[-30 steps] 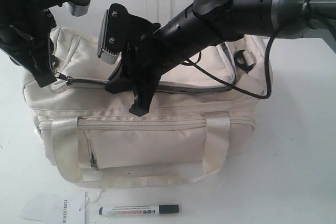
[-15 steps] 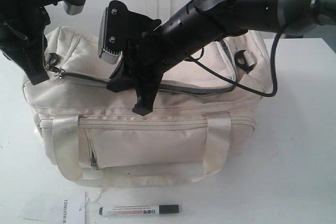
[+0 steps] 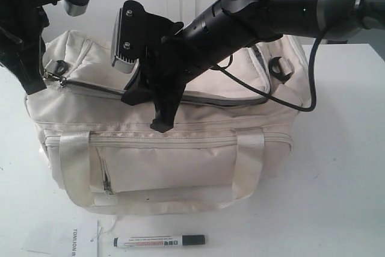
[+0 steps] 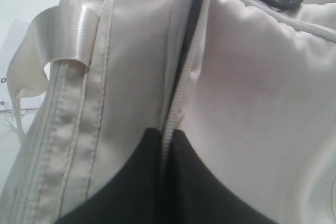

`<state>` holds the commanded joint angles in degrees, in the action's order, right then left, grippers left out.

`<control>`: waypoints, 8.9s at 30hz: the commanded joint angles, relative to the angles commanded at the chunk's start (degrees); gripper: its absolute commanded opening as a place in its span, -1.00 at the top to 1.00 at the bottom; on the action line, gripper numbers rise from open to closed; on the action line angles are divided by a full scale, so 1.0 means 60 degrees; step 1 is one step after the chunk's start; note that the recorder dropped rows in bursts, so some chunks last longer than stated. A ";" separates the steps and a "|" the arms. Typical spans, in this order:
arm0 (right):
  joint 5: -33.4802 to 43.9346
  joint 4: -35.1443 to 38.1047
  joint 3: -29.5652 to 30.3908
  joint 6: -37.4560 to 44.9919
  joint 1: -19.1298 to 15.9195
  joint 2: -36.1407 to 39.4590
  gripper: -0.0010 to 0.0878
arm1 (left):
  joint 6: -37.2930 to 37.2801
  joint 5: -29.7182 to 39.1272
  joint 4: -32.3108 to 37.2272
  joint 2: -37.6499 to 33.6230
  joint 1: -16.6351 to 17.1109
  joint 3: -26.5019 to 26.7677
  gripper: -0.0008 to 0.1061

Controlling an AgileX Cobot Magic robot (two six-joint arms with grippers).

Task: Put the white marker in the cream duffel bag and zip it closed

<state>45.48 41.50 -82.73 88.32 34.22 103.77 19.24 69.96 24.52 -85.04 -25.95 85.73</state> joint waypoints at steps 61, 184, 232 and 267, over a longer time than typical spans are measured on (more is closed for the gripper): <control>-0.0267 0.1388 0.0000 -0.0832 -0.0462 -0.0434 -0.12 | -0.0463 -0.0597 -0.2719 0.0019 0.0994 0.0000 0.99; -0.1044 0.0468 -0.0524 -0.2357 0.0090 -0.0144 0.98 | -0.9609 -0.9946 -0.6553 0.2815 0.0976 -0.7680 0.09; -1.0604 0.0468 -0.0569 -0.2622 0.0090 -0.0144 0.98 | -0.8566 -1.0229 -0.6425 0.2796 0.0976 -0.7680 0.68; -1.0586 0.0468 -0.0569 -0.2622 0.0090 -0.0144 0.98 | -0.2534 -0.8626 -0.4248 0.6823 0.0976 -0.7680 0.98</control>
<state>-18.04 44.30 -86.15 72.59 34.76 102.91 4.03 18.21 -0.96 -44.10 -20.09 39.65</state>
